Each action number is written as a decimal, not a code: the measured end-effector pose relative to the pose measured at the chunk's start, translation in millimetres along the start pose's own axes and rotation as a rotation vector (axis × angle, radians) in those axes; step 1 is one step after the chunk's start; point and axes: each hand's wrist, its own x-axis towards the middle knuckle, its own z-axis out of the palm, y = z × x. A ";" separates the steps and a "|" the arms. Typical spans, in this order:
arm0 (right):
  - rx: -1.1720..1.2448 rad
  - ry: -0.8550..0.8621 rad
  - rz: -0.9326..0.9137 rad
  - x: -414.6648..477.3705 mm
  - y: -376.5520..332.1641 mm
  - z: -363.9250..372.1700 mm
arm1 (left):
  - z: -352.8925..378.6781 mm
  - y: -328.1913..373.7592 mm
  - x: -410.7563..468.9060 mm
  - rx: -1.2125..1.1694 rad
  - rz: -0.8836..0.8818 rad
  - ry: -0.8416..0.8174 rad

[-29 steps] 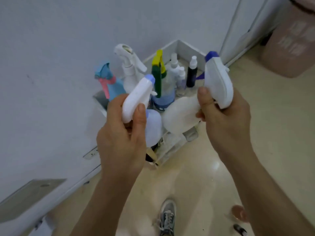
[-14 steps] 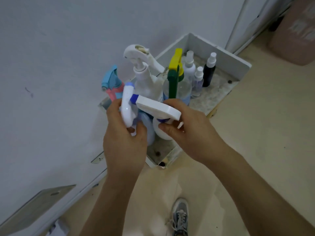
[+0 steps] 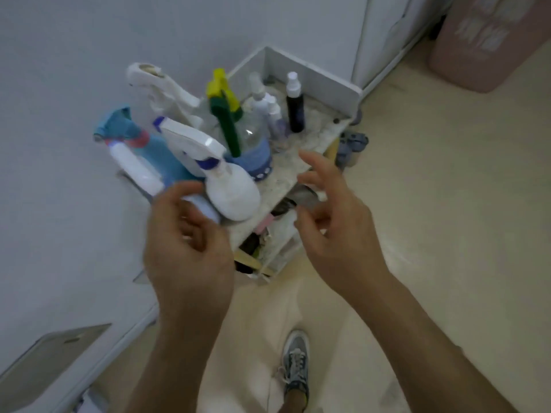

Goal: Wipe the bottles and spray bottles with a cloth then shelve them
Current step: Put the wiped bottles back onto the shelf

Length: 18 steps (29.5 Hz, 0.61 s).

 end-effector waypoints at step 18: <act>0.047 -0.009 1.289 -374.5 385.7 -311.0 | 284.7 -92.8 -514.3 0.351 -0.269 -1.391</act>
